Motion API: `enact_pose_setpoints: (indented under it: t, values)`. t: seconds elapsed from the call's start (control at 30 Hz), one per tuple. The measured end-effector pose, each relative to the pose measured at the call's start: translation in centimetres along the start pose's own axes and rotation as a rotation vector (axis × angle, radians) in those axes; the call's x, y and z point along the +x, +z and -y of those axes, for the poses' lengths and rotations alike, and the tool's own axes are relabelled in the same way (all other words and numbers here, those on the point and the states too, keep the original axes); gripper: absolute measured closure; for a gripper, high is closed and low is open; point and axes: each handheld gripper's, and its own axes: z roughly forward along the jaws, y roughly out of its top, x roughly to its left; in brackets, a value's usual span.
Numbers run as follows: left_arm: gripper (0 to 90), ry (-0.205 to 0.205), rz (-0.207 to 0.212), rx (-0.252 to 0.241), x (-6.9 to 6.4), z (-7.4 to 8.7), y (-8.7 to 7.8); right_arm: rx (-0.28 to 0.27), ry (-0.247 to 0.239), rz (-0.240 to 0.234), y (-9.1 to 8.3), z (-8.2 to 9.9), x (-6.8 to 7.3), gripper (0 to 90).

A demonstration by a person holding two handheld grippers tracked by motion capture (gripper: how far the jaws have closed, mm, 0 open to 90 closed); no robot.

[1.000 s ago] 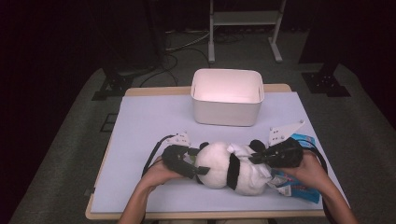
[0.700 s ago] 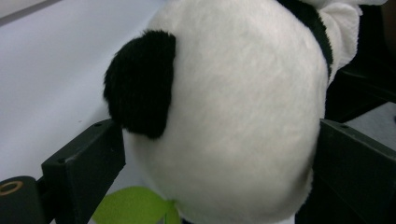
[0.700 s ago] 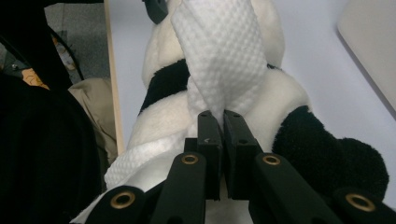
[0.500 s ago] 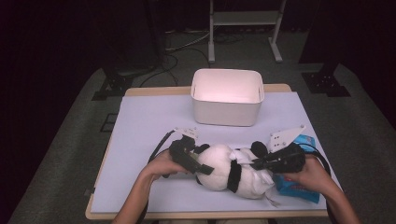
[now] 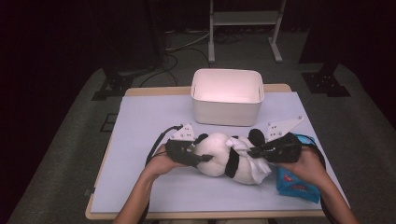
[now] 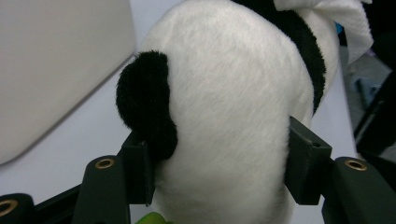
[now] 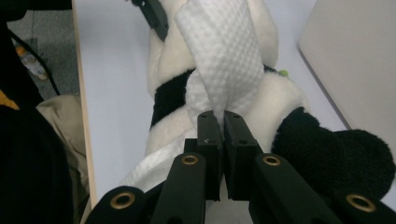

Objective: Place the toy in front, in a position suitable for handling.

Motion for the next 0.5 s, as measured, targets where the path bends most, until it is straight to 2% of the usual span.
enact_pose_setpoints:
  t: [0.13, 0.27, 0.3, 0.37, 0.43, 0.47, 0.5]
  values:
    - [36.7, 0.046, -0.008, -0.022, -0.9, 0.4, 0.1, -0.030, 0.003, -0.015, 0.7, -0.8, 0.0, 85.5]
    - [34.8, 0.071, -0.016, -0.024, -1.5, 0.5, 0.0, -0.034, -0.012, -0.017, 1.6, -1.9, 0.2, 85.5]
    - [34.0, 0.075, -0.015, -0.021, -1.7, 0.6, -0.1, -0.014, -0.028, -0.028, 2.3, -2.5, 0.5, 85.4]
    - [33.5, 0.065, -0.017, -0.011, -1.8, 0.8, -0.2, 0.004, -0.044, -0.029, 2.7, -2.8, 0.8, 85.4]
    - [33.5, 0.052, -0.009, -0.020, -1.8, 1.2, -0.3, 0.007, -0.047, -0.032, 2.7, -2.8, 0.8, 85.4]
    - [33.3, 0.032, -0.002, -0.029, -1.8, 1.6, -0.4, 0.004, -0.047, -0.025, 2.3, -2.7, 0.7, 85.3]
    - [33.0, 0.032, -0.002, -0.029, -1.8, 1.6, -0.4, 0.004, -0.047, -0.025, 2.3, -2.7, 0.7, 85.3]
